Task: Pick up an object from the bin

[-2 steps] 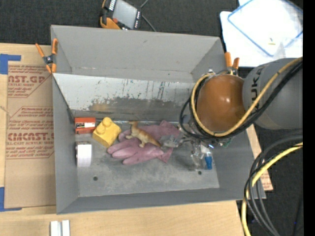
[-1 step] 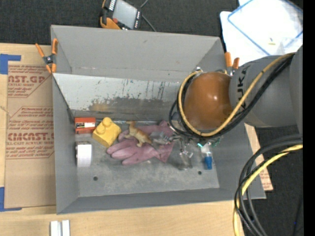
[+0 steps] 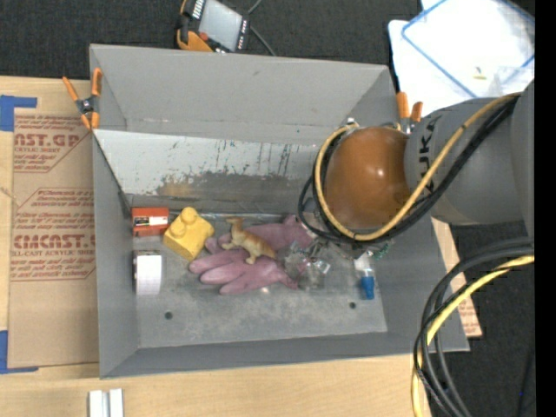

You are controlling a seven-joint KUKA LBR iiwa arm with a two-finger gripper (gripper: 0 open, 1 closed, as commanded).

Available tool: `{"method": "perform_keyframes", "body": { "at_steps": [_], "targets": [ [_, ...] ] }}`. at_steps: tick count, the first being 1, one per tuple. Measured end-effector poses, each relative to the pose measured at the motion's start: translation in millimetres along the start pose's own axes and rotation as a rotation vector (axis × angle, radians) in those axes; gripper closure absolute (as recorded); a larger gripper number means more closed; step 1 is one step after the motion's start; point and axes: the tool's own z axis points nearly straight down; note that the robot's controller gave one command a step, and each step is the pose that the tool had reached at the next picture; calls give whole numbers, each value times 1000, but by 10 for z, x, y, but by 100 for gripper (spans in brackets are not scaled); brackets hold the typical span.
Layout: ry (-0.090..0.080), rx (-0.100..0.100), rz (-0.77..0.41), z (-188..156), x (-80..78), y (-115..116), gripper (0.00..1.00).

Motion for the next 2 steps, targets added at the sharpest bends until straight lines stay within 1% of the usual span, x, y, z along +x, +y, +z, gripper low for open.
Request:
{"method": "perform_keyframes", "body": {
  "at_steps": [2],
  "targets": [
    [0,0,0,-2,0,-1,100]
  ]
}}
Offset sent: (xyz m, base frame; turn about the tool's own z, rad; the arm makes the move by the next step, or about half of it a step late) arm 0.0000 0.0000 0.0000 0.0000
